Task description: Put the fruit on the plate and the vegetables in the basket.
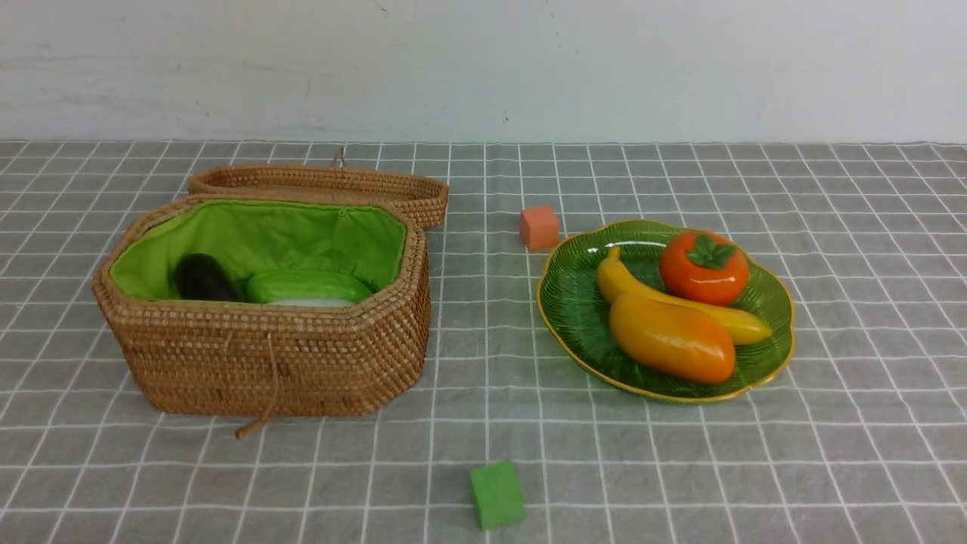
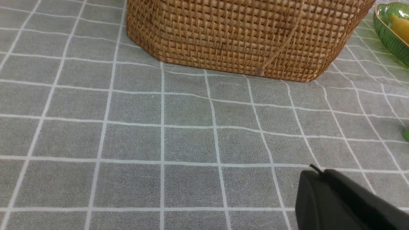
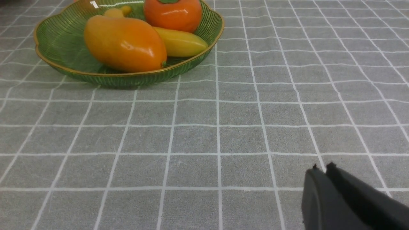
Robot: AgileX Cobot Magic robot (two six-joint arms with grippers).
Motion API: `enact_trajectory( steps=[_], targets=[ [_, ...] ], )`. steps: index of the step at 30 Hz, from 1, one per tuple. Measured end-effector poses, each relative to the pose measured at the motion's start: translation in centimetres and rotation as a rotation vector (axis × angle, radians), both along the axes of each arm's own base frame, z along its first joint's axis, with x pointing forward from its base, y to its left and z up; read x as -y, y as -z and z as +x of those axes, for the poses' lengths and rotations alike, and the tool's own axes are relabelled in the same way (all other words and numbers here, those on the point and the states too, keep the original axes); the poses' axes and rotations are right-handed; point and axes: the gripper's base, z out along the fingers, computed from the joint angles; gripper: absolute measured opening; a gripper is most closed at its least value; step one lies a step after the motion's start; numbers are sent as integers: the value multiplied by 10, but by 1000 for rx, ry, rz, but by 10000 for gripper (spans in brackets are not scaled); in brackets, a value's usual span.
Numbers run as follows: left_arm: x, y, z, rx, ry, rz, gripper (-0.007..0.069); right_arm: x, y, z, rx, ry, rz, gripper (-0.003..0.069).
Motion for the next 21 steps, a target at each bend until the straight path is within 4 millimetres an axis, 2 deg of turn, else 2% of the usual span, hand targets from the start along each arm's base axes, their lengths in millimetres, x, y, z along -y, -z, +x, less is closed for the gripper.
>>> enact_trajectory(
  steps=[21],
  targets=[
    [0, 0, 0, 0, 0, 0, 3, 0, 0, 0, 0, 0, 0, 46]
  ],
)
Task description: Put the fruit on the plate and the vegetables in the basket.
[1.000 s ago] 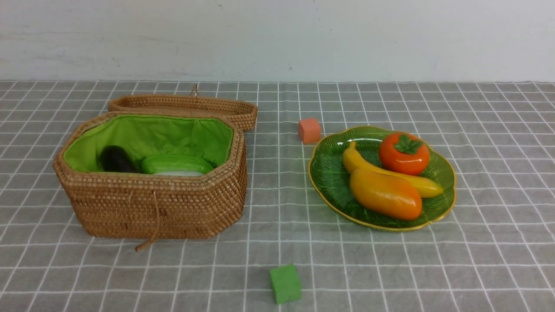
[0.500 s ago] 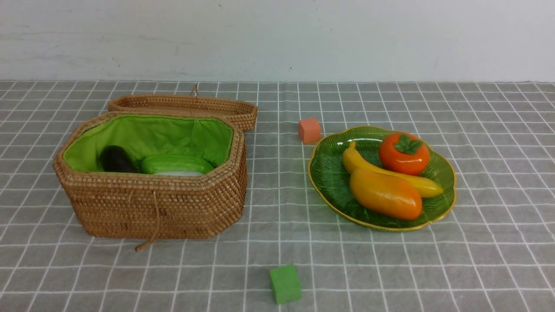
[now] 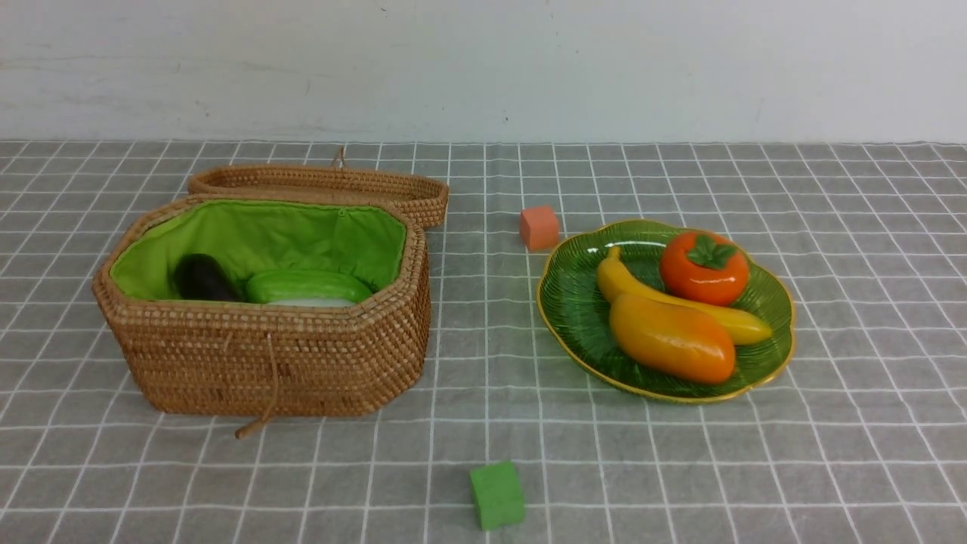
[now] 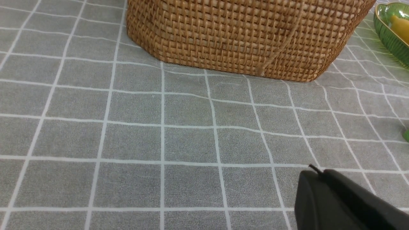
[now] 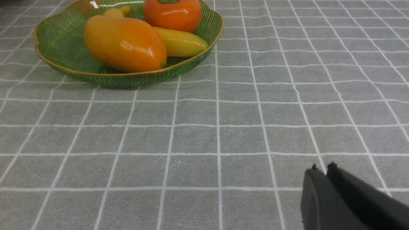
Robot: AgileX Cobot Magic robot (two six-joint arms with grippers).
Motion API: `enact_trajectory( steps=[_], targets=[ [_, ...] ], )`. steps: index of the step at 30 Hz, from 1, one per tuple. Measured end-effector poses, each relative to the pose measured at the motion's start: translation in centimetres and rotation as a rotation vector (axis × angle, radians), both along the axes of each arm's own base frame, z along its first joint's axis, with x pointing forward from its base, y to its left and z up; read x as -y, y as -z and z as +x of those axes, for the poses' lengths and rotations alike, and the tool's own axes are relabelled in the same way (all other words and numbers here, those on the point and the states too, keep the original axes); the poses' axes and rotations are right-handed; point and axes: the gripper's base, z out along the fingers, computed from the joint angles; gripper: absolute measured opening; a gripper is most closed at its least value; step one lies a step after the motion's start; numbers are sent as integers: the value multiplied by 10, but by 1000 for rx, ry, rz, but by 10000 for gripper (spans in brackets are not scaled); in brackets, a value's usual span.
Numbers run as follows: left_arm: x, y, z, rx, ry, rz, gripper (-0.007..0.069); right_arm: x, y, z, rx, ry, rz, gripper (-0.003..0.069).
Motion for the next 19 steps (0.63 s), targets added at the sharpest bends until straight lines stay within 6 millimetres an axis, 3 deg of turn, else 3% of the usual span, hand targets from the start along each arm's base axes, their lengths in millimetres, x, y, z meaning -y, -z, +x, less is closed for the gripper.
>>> enact_trajectory(
  steps=[19],
  targets=[
    [0, 0, 0, 0, 0, 0, 24, 0, 0, 0, 0, 0, 0, 78]
  ],
)
